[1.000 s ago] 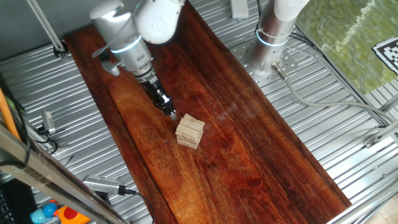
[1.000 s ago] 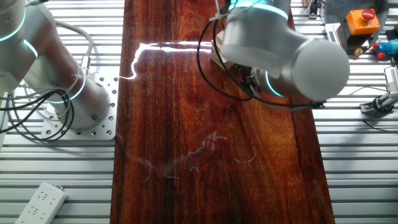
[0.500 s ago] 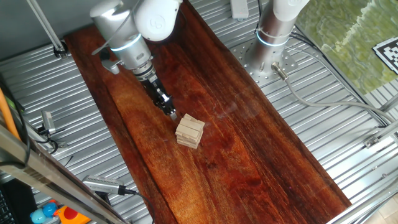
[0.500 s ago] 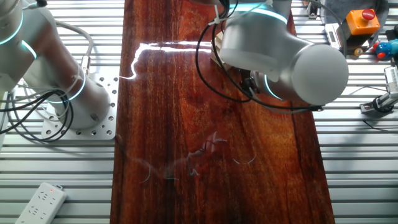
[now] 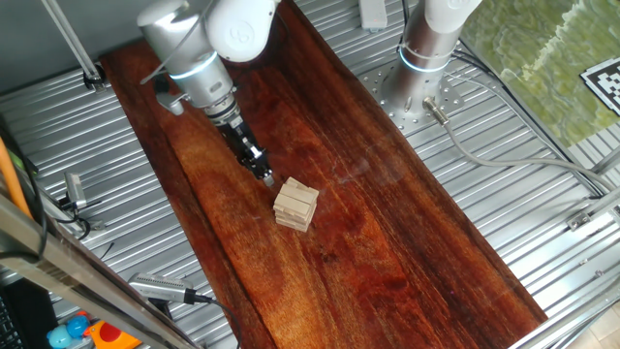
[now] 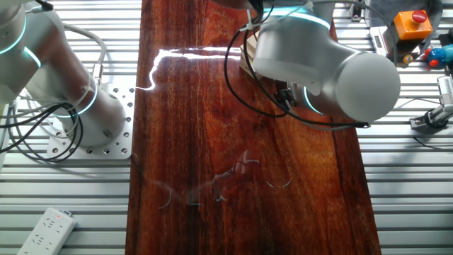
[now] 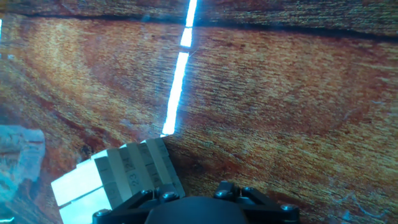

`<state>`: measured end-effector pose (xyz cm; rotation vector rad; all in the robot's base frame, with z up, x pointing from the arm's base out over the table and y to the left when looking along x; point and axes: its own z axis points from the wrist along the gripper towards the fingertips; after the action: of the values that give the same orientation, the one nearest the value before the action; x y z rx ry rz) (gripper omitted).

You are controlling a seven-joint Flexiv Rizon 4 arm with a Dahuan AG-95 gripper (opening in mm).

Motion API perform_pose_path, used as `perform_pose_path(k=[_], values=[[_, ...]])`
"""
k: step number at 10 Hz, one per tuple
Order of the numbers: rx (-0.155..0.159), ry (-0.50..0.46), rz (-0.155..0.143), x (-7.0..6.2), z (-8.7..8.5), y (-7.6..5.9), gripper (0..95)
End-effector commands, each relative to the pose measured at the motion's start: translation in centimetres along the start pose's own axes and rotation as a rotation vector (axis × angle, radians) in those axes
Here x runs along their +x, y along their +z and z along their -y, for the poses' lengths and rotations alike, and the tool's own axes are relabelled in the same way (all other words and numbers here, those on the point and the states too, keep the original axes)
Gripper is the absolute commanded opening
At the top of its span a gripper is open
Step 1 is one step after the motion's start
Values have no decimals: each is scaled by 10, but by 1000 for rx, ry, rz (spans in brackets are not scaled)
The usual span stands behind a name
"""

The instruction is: Play Jenga

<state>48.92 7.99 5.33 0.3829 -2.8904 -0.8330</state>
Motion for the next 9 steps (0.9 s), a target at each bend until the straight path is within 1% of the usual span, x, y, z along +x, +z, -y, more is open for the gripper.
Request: perform_pose_path(k=[1,5,7,9], values=[[-13,7,3,1,-1,-1,380],[-15,30,9,2,-6,-4,380],[-12,33,16,0,-10,0,380],[-10,37,15,-1,-12,2,380]])
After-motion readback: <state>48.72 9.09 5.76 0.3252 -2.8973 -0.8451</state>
